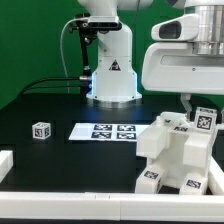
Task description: Assemble chair
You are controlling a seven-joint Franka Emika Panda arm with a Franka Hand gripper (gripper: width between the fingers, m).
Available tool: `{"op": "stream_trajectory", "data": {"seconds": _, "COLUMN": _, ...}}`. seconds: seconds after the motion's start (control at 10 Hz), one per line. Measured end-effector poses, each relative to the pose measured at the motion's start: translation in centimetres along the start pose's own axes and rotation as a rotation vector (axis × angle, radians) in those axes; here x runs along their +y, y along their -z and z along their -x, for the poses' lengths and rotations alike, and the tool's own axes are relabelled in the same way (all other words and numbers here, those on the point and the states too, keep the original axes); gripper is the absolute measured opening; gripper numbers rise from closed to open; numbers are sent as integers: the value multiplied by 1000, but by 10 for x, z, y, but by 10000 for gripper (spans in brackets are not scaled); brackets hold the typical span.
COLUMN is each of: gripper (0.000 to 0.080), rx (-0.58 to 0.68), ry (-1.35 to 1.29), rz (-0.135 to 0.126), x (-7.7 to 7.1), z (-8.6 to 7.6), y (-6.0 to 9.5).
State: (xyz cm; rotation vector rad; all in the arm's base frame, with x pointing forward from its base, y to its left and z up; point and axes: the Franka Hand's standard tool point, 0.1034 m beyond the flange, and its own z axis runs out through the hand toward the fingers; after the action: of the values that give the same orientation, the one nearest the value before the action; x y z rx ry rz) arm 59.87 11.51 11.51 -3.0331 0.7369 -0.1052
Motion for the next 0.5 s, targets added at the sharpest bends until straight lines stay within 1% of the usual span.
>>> {"op": "stream_trajectory", "data": {"seconds": 0.1, "gripper": 279, "rx": 0, "ry": -156, "rz": -9, "x": 0, "z": 0, "y": -1}}
{"op": "stream_trajectory", "data": {"seconds": 0.2, "gripper": 279, "rx": 2, "ry": -275, "rz": -13, "x": 0, "z": 0, "y": -1}}
{"op": "stream_trajectory", "data": {"seconds": 0.3, "gripper": 279, "rx": 2, "ry": -373, "rz": -25, "x": 0, "z": -1, "y": -1}}
{"op": "stream_trajectory", "data": {"seconds": 0.4, "gripper": 279, "rx": 2, "ry": -496, "rz": -48, "x": 0, "z": 0, "y": -1}}
{"op": "stream_trajectory", "data": {"seconds": 0.5, "gripper": 280, "rx": -3, "ry": -564, "rz": -59, "x": 0, "z": 0, "y": -1}}
